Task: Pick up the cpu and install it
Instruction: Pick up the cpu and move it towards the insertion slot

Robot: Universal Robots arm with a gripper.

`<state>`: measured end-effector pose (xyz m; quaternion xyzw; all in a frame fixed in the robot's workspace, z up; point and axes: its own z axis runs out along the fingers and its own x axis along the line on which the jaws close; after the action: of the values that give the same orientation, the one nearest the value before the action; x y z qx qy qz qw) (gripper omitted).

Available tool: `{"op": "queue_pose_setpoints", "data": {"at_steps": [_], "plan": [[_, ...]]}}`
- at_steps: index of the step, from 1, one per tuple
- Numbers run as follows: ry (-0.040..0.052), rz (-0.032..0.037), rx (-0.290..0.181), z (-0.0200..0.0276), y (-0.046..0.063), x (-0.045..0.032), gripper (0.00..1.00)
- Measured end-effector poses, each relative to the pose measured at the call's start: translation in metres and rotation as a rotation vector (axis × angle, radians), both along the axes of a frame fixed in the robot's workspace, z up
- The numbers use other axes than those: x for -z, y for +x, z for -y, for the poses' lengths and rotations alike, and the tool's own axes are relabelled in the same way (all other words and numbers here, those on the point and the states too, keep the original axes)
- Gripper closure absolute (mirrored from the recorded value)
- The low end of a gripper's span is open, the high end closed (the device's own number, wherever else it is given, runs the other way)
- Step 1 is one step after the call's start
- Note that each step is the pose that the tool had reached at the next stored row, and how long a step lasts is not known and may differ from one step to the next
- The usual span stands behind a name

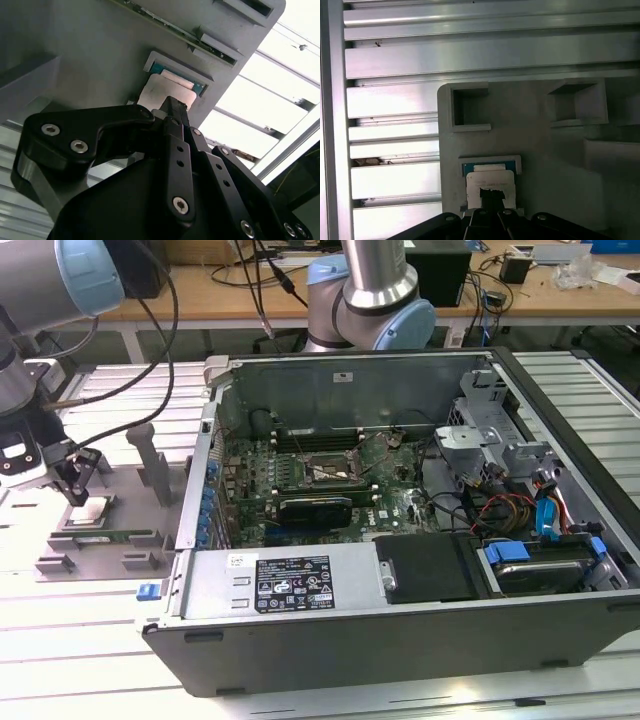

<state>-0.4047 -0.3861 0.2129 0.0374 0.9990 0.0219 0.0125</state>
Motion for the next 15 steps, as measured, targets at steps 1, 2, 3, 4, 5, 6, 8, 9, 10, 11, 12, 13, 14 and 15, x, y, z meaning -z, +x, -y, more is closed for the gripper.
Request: {"op": "queue_pose_setpoints", "data": {"at_steps": [1,2,3,4,5,6,8,9,10,11,12,13,14,15], "plan": [[-0.0006,-0.0002,0.000,0.0000,-0.0002,0.0016,0.89],[-0.0007,-0.0003,0.000,0.0000,-0.0002,0.0016,0.89],[-0.0007,-0.0003,0.000,0.0000,-0.0002,0.0017,0.89],[-0.0006,-0.0001,0.000,0.0000,-0.0002,0.0018,0.89],[-0.0007,-0.0002,0.000,0.0000,-0.0002,0.0018,0.89],[-0.0006,-0.0002,0.000,0.0000,-0.0002,0.0019,0.89],[-0.0006,-0.0001,0.000,0.0000,-0.0002,0.0020,0.76],[-0.0006,-0.0001,0.000,0.0000,-0.0002,0.0020,0.71],[-0.0006,-0.0001,0.000,0.0000,-0.0002,0.0021,0.64],[-0.0006,-0.0001,0.000,0.0000,-0.0002,0.0021,0.58],[-0.0006,-0.0001,0.000,0.0000,-0.0002,0.0021,0.52],[-0.0006,-0.0002,0.000,0.0000,-0.0002,0.0022,0.40],[-0.0006,-0.0001,0.000,0.0000,-0.0002,0.0022,0.34],[-0.0006,-0.0001,0.000,0.0000,-0.0002,0.0023,0.34]]}}
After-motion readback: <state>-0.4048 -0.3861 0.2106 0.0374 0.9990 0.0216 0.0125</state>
